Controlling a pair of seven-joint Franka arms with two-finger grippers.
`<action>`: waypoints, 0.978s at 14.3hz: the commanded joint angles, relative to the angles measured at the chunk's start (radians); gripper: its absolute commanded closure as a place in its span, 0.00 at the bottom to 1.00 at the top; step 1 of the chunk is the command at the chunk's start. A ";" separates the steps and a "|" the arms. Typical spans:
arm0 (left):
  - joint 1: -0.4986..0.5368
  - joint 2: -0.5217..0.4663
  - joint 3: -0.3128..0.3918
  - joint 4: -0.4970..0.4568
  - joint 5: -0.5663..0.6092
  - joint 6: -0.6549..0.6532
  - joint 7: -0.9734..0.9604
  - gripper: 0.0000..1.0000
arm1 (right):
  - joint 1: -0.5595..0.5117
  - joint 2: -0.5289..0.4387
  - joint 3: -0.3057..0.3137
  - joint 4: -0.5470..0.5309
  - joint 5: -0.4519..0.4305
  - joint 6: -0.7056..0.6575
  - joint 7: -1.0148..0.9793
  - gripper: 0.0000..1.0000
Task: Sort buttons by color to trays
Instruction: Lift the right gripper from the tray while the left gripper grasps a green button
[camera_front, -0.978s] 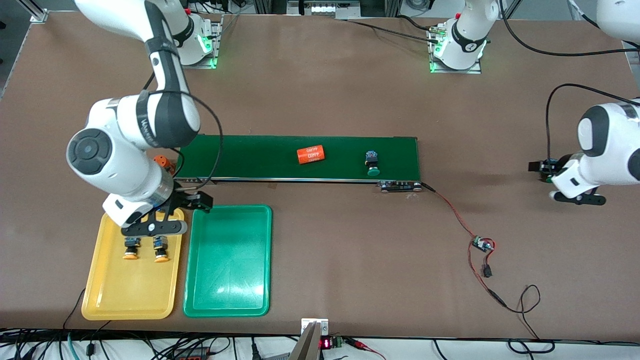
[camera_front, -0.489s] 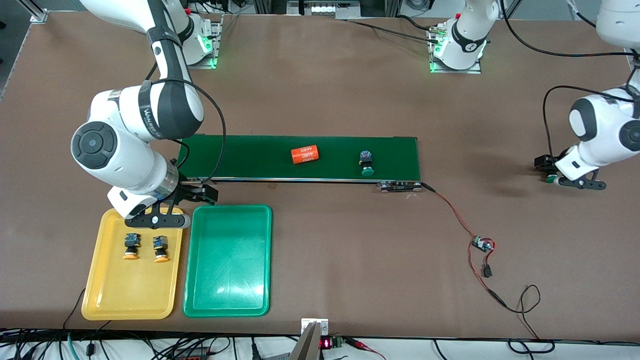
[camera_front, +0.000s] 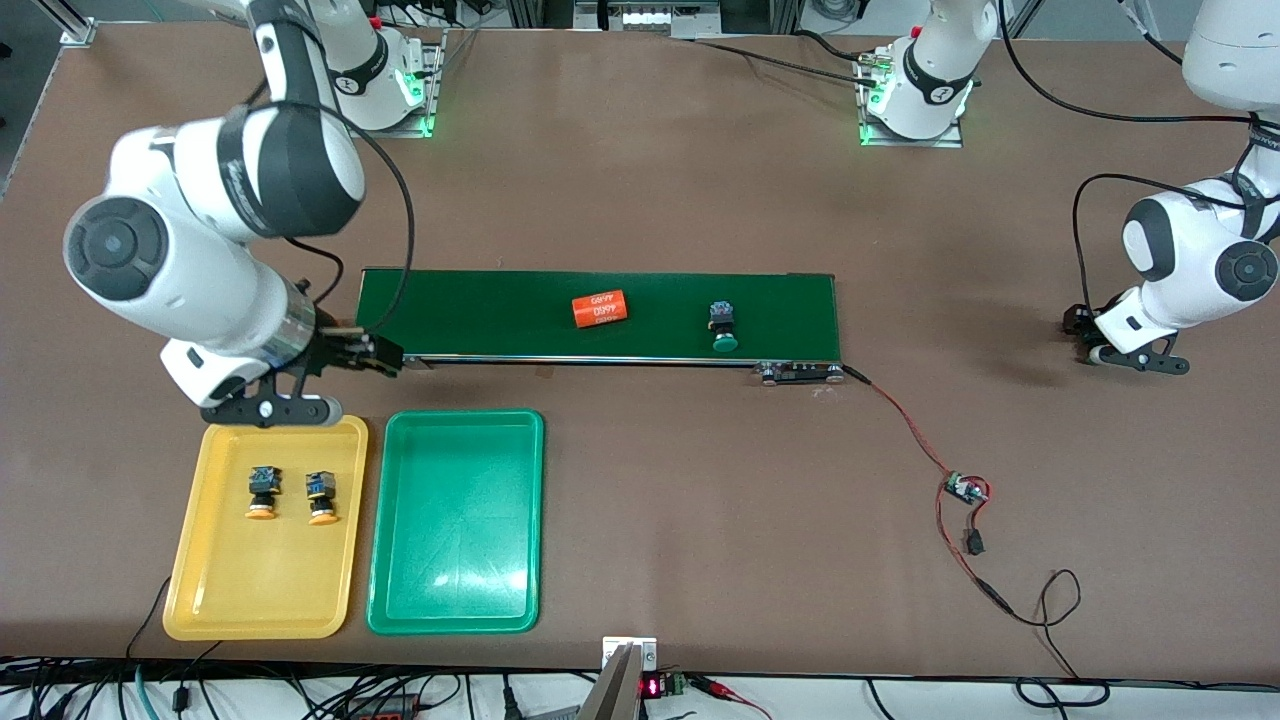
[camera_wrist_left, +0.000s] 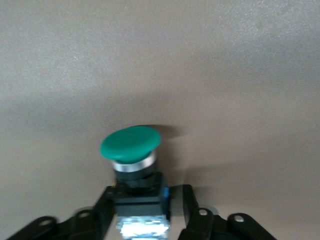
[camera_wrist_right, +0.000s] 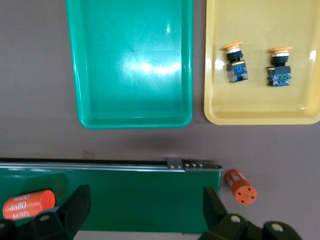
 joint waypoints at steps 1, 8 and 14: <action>-0.003 -0.008 0.004 0.013 0.006 -0.043 0.009 0.74 | 0.039 -0.038 -0.002 -0.058 -0.036 0.007 0.027 0.00; -0.018 -0.107 -0.211 0.265 -0.101 -0.619 0.001 0.79 | 0.039 -0.104 -0.002 -0.199 -0.037 0.083 0.027 0.00; -0.053 -0.104 -0.461 0.303 -0.191 -0.665 -0.251 0.79 | 0.056 -0.158 0.003 -0.313 -0.037 0.139 0.027 0.00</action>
